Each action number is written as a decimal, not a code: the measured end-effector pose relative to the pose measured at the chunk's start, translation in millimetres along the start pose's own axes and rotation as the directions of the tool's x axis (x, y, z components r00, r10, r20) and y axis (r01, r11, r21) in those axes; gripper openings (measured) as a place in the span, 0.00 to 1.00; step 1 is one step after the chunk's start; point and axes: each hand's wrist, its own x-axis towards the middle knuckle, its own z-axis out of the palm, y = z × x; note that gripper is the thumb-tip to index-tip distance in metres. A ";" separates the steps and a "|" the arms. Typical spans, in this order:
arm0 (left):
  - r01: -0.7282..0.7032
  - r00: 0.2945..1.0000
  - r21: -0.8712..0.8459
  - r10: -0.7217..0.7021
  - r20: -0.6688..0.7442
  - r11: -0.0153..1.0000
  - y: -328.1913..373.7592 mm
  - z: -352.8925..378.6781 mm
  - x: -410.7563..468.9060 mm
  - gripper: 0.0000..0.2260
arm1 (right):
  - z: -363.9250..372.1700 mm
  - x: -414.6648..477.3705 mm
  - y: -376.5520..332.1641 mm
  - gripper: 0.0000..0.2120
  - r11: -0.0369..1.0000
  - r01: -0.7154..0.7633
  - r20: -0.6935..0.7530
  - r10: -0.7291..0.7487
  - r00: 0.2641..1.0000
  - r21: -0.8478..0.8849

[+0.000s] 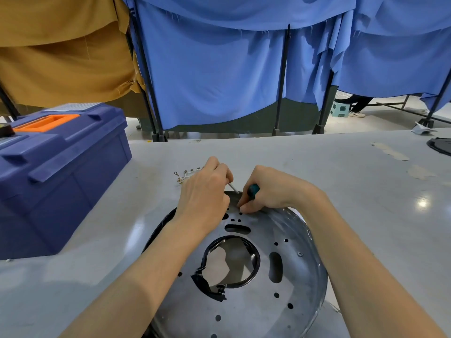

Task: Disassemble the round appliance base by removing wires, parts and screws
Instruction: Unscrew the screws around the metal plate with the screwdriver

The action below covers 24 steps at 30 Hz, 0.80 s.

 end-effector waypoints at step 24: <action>0.033 0.958 0.204 -0.089 0.274 0.978 -14.9 15.9 -3.2 0.15 | -20.7 -0.5 55.1 0.07 0.952 -0.287 -0.291 0.304 0.907 0.103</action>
